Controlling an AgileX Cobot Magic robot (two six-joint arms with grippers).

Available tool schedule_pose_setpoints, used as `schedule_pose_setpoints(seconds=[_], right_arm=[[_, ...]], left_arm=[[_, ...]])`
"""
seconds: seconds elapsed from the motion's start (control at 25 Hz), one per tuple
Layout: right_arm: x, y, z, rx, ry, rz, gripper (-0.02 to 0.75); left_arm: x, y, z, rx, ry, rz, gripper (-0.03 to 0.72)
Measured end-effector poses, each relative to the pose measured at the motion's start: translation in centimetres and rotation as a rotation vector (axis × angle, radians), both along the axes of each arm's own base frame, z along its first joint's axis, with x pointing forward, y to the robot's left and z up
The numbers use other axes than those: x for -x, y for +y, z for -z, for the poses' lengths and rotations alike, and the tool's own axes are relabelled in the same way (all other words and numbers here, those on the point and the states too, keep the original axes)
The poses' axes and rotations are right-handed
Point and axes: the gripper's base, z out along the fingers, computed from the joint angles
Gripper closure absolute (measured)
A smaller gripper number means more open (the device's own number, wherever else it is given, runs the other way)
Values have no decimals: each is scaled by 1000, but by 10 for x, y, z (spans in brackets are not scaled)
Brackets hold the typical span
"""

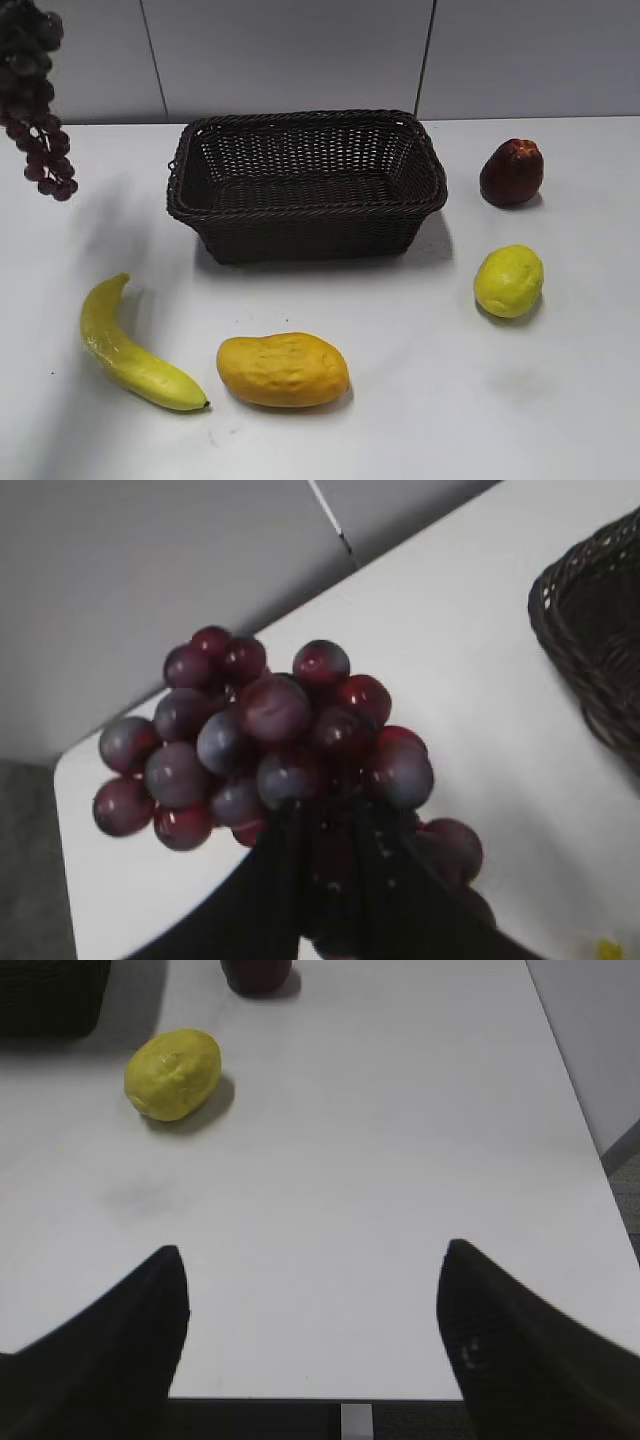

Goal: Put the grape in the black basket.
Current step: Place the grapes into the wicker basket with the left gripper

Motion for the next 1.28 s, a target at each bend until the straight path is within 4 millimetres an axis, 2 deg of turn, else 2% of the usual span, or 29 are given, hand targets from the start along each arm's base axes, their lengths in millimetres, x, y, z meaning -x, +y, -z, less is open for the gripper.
schedule_pose_setpoints(seconds=[0.24,0.44,0.6,0.76,0.96,1.16,1.28], right_arm=[[0,0,0,0,0,0,150],[0,0,0,0,0,0,150],[0,0,0,0,0,0,150],[0,0,0,0,0,0,150],[0,0,0,0,0,0,150],[0,0,0,0,0,0,150],[0,0,0,0,0,0,150]], left_arm=[[1,-26,-47,14,-168,83,583],[4,-56,-88,73,-345,174,583],[5,-86,-103,121,-444,262,583],[5,-114,-101,161,-509,343,585],[-2,-145,-88,197,-552,421,586],[-13,-166,-64,224,-514,446,586],[-24,-174,-42,229,-457,443,586]])
